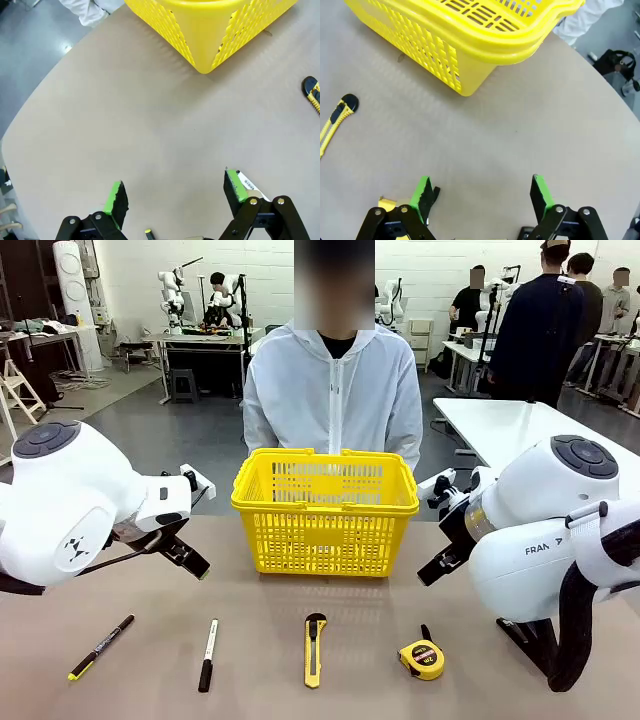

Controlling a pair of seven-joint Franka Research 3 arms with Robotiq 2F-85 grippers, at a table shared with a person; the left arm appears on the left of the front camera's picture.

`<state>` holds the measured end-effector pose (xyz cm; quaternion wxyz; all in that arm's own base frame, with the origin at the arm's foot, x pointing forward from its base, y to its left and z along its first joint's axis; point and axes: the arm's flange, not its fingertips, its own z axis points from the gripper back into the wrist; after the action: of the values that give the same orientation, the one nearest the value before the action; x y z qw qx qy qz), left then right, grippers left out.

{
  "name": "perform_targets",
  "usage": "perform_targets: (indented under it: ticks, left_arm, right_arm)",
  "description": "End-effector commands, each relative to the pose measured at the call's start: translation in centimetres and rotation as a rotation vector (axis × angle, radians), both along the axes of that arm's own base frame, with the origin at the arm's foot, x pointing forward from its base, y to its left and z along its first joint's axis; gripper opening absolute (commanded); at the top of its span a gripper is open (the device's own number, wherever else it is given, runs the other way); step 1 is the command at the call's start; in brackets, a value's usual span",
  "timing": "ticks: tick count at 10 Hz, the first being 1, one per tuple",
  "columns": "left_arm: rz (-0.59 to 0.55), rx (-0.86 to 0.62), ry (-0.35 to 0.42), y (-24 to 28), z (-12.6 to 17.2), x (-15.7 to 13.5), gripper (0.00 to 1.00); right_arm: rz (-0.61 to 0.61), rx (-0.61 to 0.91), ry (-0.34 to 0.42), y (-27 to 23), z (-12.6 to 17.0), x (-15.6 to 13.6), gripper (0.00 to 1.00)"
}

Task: Place the items the person wants into the basket.
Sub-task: Pick up the item the person points to and place it in the Market Basket.

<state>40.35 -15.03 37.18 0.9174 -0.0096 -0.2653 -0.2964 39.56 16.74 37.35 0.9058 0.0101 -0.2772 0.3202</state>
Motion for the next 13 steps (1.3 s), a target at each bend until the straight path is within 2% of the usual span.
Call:
perform_targets:
  ticks: [1, 13]
  left_arm:
    - [0.000, 0.000, 0.000, -0.01, 0.00, 0.00, 1.00]
    - [0.000, 0.000, 0.000, -0.01, 0.00, 0.00, 1.00]
  right_arm:
    - [0.000, 0.000, 0.000, 0.00, 0.00, 0.00, 1.00]
    - [0.000, 0.000, 0.000, 0.00, 0.00, 0.00, 1.00]
